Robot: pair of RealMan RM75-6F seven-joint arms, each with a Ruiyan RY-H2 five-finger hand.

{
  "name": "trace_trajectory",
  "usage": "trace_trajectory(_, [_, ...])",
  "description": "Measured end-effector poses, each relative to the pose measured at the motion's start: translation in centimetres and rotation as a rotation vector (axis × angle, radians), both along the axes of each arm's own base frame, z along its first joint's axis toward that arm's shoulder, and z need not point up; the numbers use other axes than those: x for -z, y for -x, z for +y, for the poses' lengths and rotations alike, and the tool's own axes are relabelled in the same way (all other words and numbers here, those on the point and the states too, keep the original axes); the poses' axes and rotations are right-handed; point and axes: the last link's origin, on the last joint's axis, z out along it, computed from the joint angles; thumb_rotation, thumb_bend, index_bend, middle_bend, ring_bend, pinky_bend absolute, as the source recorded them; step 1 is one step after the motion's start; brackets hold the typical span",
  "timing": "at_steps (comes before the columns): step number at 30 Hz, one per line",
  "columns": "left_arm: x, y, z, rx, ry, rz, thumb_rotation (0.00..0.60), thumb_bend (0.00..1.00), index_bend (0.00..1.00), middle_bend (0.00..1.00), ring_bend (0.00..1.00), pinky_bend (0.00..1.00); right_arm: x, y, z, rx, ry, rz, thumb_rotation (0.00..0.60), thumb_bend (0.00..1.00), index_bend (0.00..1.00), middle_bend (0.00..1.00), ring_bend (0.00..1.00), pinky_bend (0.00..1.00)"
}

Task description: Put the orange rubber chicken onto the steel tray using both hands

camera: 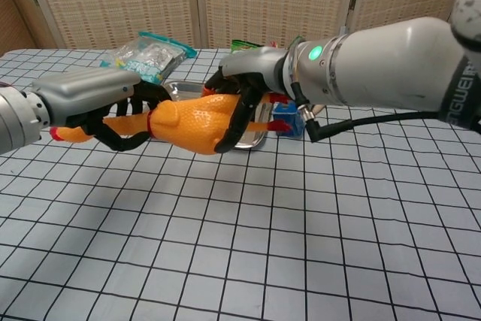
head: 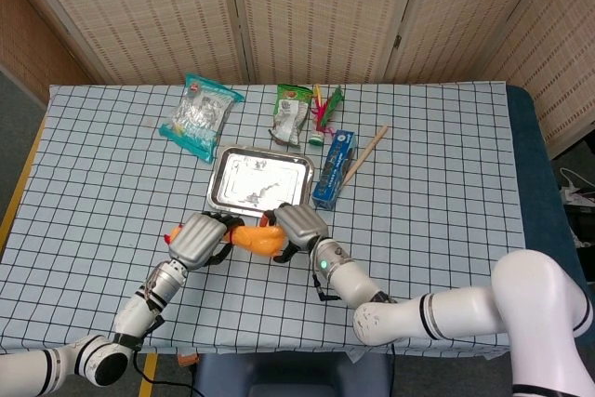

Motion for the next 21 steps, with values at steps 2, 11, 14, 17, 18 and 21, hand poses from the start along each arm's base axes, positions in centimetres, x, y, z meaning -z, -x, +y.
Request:
trace_trajectory(2, [-0.1,0.0,0.0,-0.001,-0.001,-0.001,0.6,0.75,0.82,0.78,0.55,0.49,0.1,-0.2,0.0,0.0,0.041,-0.008,0.6,0.39,0.99,0.74,0.81,1.0])
trace_trajectory(11, [-0.4,0.3,-0.1,-0.005,-0.004,0.015,0.6,0.75,0.82,0.78,0.55,0.49,0.3,-0.3,0.3,-0.012,0.11,-0.013,0.6,0.43,0.9,0.74,0.78,0.93])
trace_trajectory(14, [-0.6,0.4,0.0,-0.006,-0.009,0.02,0.6,0.75,0.82,0.78,0.55,0.49,0.3,-0.2,0.7,-0.018,0.063,-0.018,0.6,0.31,0.25,0.24,0.2,0.34])
trace_trajectory(17, [-0.7,0.6,0.0,-0.013,-0.007,0.027,0.6,0.75,0.82,0.78,0.55,0.5,0.1,0.1,0.8,-0.029,-0.011,-0.006,0.6,0.22,0.0,0.0,0.0,0.01])
trace_trajectory(18, [-0.7,0.6,0.0,-0.015,-0.005,0.027,0.6,0.75,0.82,0.78,0.56,0.5,-0.1,0.1,0.8,-0.034,-0.033,-0.003,0.6,0.21,0.0,0.0,0.0,0.0])
trace_trajectory(21, [-0.7,0.5,0.0,-0.016,0.005,0.023,0.6,0.76,0.82,0.78,0.57,0.5,-1.0,0.4,0.6,-0.046,-0.078,-0.001,0.6,0.15,0.0,0.0,0.0,0.0])
